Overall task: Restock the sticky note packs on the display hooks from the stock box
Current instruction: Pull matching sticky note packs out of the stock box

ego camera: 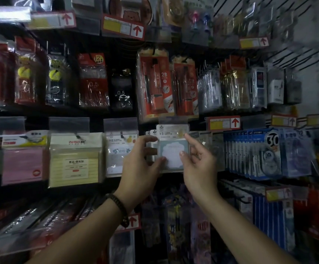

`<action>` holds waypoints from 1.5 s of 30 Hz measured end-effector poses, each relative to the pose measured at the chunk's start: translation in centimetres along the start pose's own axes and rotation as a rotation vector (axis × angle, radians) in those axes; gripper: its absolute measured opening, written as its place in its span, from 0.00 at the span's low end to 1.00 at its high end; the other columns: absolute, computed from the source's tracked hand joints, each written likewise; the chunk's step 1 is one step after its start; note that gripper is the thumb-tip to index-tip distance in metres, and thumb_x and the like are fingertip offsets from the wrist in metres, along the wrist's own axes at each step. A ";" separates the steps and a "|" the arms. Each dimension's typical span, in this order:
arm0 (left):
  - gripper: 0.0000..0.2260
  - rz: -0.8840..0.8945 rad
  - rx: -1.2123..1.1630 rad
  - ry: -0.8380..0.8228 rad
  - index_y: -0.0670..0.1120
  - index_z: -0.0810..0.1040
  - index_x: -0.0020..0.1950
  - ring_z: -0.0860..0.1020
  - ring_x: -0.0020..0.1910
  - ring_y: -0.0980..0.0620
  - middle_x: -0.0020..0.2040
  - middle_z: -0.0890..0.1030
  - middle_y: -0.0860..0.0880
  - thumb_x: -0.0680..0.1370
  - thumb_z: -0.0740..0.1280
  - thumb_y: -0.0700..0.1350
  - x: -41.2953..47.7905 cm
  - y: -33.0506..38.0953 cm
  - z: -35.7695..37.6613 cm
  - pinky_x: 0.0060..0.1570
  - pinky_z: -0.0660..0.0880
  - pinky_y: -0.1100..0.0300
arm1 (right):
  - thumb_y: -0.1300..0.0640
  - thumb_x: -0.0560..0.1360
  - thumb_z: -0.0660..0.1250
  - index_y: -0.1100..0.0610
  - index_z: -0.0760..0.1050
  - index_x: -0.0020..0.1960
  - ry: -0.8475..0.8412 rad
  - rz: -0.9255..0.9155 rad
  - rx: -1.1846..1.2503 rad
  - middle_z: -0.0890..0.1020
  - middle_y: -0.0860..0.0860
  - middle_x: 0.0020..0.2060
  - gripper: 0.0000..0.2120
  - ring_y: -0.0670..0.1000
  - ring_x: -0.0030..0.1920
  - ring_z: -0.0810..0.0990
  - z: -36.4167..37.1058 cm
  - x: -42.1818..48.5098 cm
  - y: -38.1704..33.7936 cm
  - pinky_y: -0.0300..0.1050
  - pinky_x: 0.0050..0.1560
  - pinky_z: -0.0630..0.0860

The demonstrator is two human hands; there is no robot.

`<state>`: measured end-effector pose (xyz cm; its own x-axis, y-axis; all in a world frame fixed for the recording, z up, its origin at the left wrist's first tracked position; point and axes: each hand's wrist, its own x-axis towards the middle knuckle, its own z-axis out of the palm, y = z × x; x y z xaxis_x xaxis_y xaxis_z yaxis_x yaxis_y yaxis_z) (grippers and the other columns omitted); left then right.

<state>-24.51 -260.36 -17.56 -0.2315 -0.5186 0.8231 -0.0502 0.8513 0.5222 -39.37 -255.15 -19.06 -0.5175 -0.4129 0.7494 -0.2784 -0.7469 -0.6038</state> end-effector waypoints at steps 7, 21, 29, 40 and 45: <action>0.24 0.044 0.052 -0.005 0.62 0.72 0.71 0.85 0.47 0.62 0.52 0.84 0.57 0.80 0.75 0.44 0.5 -0.4 0.0 0.42 0.86 0.56 | 0.65 0.82 0.70 0.47 0.79 0.72 -0.076 -0.008 -0.103 0.83 0.39 0.60 0.22 0.38 0.55 0.85 -0.5 1.8 0.3 0.37 0.49 0.84; 0.30 -0.011 -0.006 -0.120 0.58 0.69 0.81 0.86 0.47 0.48 0.52 0.81 0.51 0.81 0.73 0.42 2.0 0.2 -0.9 0.44 0.86 0.46 | 0.66 0.79 0.72 0.50 0.82 0.68 -0.089 0.107 -0.096 0.85 0.43 0.59 0.21 0.38 0.51 0.85 -0.7 4.0 -1.1 0.36 0.45 0.83; 0.29 -0.082 -0.016 -0.181 0.55 0.68 0.82 0.87 0.47 0.52 0.56 0.83 0.54 0.82 0.72 0.43 1.7 0.2 -0.8 0.47 0.87 0.47 | 0.67 0.79 0.72 0.50 0.83 0.66 -0.102 0.257 -0.096 0.84 0.44 0.58 0.19 0.45 0.53 0.85 -0.6 4.2 -0.6 0.39 0.46 0.84; 0.38 -0.028 0.569 -0.309 0.56 0.52 0.86 0.81 0.48 0.51 0.57 0.85 0.46 0.81 0.70 0.52 3.4 -1.5 0.1 0.40 0.75 0.68 | 0.48 0.79 0.72 0.32 0.56 0.82 -0.231 -0.002 -0.964 0.74 0.52 0.63 0.38 0.56 0.60 0.79 1.1 3.1 1.5 0.53 0.60 0.82; 0.29 -0.004 0.524 -0.310 0.53 0.66 0.81 0.84 0.54 0.54 0.60 0.84 0.50 0.82 0.70 0.51 0.9 -0.5 -0.9 0.54 0.84 0.56 | 0.45 0.82 0.67 0.36 0.58 0.82 -0.218 -0.106 -1.061 0.68 0.47 0.59 0.32 0.51 0.54 0.77 0.3 -0.2 0.6 0.47 0.46 0.81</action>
<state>-23.85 -261.37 -16.87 -0.4981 -0.5416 0.6772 -0.5051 0.8160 0.2811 -39.20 -255.70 -19.47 -0.3237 -0.5348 0.7805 -0.9244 0.0028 -0.3815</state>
